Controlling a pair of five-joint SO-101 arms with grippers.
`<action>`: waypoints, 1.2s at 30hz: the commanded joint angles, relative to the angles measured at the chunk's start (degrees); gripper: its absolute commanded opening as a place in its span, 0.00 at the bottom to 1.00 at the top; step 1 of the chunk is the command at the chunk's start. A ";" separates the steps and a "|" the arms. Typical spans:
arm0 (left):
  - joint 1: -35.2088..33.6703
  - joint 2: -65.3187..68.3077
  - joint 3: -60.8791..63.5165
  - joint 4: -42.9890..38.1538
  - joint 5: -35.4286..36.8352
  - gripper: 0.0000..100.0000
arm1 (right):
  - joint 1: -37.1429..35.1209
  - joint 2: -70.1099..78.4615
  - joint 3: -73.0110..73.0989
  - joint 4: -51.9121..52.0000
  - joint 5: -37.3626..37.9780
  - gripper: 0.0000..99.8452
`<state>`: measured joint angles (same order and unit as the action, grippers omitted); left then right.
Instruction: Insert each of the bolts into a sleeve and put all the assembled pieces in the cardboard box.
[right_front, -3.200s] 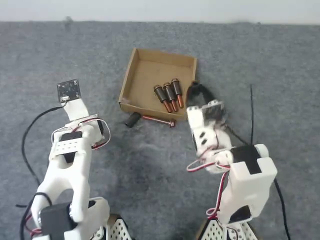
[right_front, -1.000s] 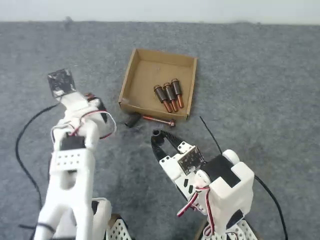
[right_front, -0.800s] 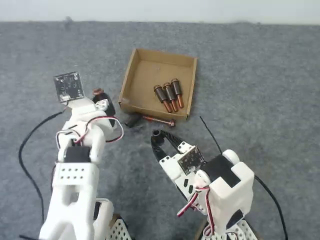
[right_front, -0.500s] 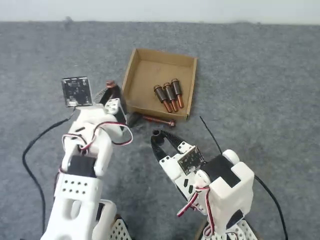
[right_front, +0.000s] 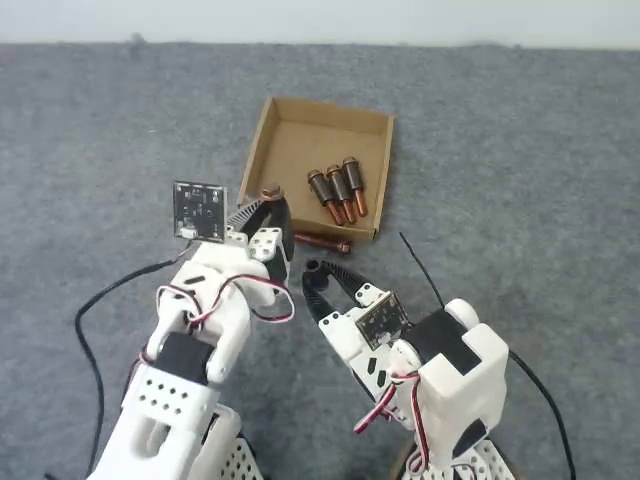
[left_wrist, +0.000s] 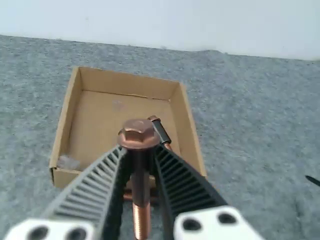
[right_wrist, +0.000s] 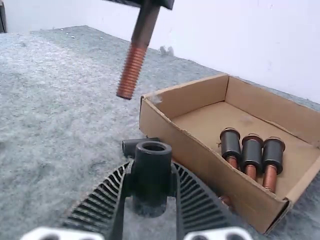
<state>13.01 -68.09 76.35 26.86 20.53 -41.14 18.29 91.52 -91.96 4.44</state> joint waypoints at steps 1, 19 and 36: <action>0.62 -4.31 0.40 -2.55 6.51 0.01 | -0.48 -0.75 1.41 0.22 -0.26 0.01; 0.70 -13.10 9.98 -7.74 9.14 0.01 | -0.48 -0.57 1.32 -0.22 -0.35 0.01; 5.27 -30.42 17.89 -1.67 9.05 0.01 | -0.57 -0.84 1.32 0.13 -0.26 0.01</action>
<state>18.02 -95.34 94.46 25.45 29.05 -41.14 18.29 91.52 -91.96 4.44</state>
